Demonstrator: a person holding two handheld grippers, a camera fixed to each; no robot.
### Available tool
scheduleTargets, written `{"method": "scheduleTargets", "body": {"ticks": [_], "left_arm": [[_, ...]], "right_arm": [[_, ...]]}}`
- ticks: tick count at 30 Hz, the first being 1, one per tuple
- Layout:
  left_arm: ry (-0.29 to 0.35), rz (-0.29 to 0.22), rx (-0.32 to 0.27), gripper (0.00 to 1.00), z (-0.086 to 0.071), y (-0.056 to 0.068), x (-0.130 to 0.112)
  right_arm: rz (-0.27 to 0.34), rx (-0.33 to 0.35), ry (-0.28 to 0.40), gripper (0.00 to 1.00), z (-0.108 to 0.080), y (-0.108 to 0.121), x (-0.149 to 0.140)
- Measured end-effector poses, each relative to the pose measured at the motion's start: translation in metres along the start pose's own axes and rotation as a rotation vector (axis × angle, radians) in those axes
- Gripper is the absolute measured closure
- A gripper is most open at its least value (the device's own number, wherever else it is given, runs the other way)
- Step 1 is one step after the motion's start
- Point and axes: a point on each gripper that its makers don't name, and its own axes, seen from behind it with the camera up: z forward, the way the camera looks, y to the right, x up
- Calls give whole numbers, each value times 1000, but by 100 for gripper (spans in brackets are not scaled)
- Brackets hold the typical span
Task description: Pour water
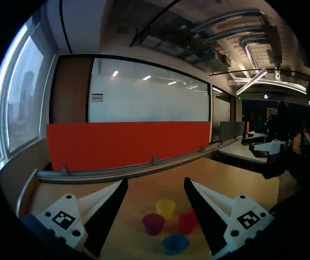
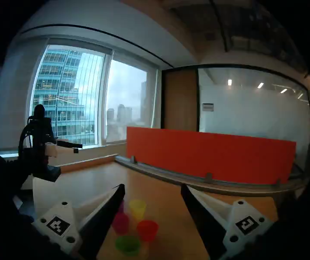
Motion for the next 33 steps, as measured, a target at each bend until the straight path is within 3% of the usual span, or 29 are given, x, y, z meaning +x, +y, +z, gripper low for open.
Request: {"method": "scheduleTargets", "body": {"ticks": [21,33], "left_arm": [[-80,58,-125,4,-3,20,-36],[-128,70,-140,4,-2,22,-72]], "right_arm": [[-44,155,-181,0,-8,-30,-50],[-46,189,-263,0,-9,-34,-89]]}}
